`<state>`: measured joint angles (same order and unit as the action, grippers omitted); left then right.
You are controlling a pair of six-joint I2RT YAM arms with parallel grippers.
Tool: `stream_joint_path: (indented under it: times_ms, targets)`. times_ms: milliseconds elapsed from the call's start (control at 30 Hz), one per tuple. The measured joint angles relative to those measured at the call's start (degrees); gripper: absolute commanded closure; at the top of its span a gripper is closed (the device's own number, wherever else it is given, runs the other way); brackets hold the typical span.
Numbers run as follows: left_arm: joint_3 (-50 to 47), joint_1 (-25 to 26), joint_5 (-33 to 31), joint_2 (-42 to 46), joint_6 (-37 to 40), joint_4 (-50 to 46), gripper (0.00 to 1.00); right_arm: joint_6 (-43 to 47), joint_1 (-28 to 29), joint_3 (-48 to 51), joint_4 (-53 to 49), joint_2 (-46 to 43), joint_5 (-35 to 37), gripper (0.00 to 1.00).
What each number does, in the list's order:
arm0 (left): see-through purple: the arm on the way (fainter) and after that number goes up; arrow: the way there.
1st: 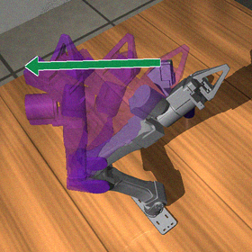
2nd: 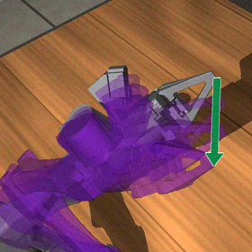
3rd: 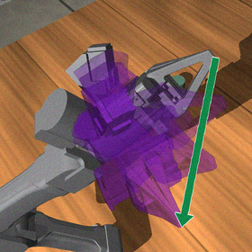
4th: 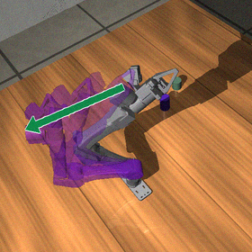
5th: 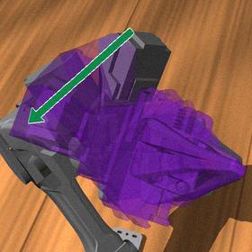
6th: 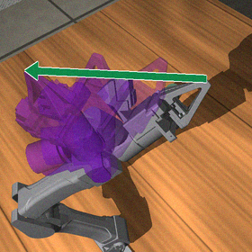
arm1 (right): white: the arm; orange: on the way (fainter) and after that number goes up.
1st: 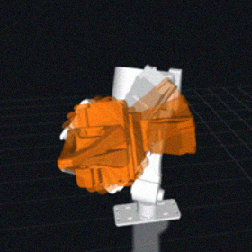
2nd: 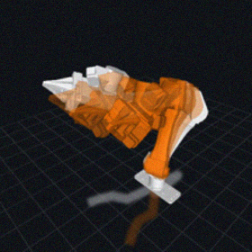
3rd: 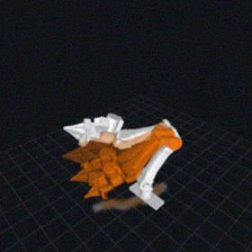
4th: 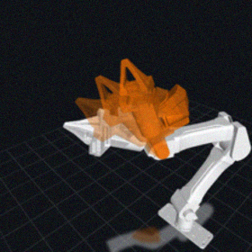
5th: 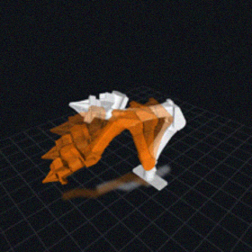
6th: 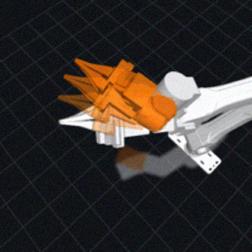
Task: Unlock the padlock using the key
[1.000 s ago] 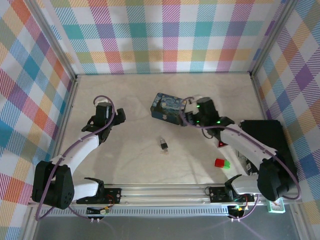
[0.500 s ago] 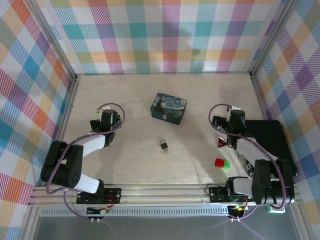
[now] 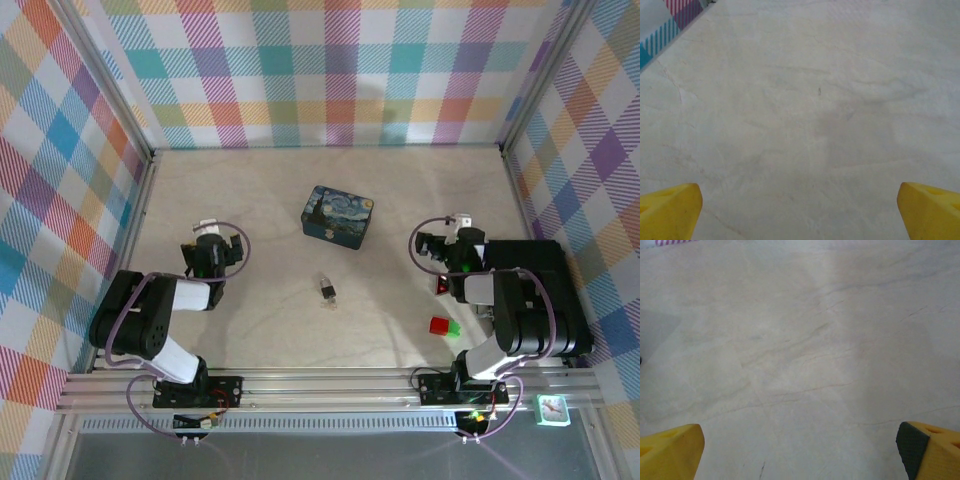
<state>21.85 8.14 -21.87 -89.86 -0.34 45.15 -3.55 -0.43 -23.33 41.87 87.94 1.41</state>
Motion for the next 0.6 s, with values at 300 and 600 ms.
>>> stream_joint_path:
  times_ms: [300, 600]
  targets:
    - [-0.5, 0.0, 1.5, -0.8, 0.2, 4.7, 0.00, 1.1, 0.1, 0.2, 3.3, 0.0, -0.7, 0.01]
    - [-0.5, 0.0, 1.5, -0.8, 0.2, 4.8, 0.00, 1.7, 0.1, 0.1, 3.3, 0.0, -2.7, 0.01]
